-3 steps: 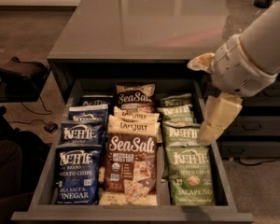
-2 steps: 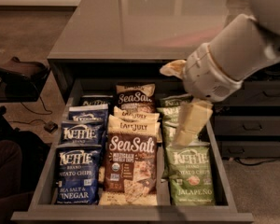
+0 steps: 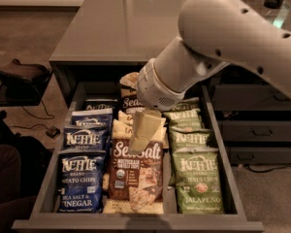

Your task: Pick blue chip bag from top drawer and place on counter

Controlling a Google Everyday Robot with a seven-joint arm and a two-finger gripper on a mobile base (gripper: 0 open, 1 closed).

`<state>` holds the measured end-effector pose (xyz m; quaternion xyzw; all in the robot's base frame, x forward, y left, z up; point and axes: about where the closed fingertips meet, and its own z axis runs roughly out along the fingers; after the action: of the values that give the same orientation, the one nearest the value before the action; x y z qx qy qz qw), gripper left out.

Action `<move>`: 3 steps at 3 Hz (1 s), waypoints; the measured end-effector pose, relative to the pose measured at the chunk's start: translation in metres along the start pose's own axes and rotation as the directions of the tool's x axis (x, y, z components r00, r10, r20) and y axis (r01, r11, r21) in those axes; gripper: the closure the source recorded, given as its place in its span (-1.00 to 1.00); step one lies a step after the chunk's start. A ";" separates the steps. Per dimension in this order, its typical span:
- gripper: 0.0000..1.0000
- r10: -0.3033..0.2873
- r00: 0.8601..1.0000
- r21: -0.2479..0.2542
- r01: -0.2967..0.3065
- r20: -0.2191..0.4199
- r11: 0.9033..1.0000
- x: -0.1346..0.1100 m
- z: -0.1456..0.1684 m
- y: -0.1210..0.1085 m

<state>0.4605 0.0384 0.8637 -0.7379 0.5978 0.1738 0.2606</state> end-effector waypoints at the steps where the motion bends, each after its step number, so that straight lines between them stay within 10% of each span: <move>1: -1.00 0.004 1.000 -0.002 -0.004 0.028 1.000 -0.020 0.037 -0.016; 3: -1.00 -0.024 0.997 -0.065 0.029 0.071 0.997 -0.055 0.087 -0.019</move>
Offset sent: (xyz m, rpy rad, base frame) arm 0.0216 0.1069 -0.0368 0.0696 0.0396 0.0463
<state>0.4714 0.1363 0.8284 -0.7474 0.5725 0.2157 0.2591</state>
